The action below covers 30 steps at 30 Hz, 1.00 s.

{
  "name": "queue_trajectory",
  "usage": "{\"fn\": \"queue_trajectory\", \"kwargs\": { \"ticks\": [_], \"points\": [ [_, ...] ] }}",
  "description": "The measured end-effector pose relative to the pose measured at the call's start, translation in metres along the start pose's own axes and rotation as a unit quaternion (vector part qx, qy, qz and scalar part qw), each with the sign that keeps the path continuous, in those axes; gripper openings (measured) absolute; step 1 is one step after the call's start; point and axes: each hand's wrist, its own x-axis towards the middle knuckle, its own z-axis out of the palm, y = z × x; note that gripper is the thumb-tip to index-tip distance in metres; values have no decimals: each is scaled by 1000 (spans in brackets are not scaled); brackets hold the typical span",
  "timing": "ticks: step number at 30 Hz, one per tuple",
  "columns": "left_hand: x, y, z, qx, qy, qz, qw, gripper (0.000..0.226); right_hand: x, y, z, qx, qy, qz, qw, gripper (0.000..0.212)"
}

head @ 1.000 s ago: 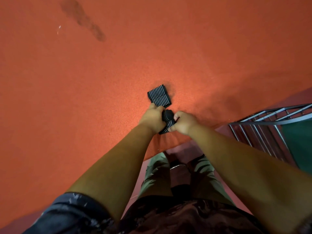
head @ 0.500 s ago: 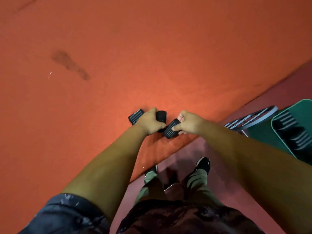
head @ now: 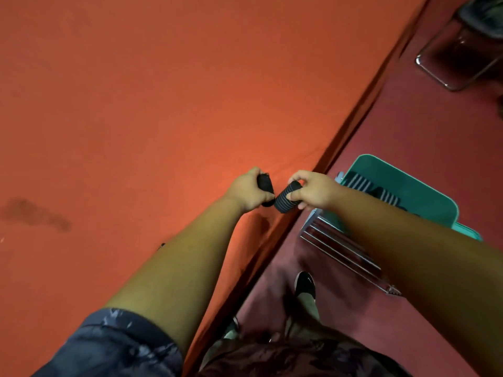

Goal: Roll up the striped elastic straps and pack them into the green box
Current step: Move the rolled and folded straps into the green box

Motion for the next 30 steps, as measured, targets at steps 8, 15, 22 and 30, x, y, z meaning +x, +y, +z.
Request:
{"fn": "queue_trajectory", "kwargs": {
  "ticks": [8, 15, 22, 30],
  "points": [
    [39, 104, 74, 40, -59, 70, 995, 41, -31, 84, -84, 57, 91, 64, 992, 21],
    [60, 162, 147, 76, -115, 103, 985, 41, -62, 162, -130, 113, 132, 131, 976, 25],
    [78, 195, 203, 106, -157, 124, 974, 33, -77, 217, -155, 148, 165, 183, 958, 27],
    [98, 211, 256, 133, -202, 123, 962, 35, -87, 259, -165, 115, 194, 226, 948, 21]
  ]
}}
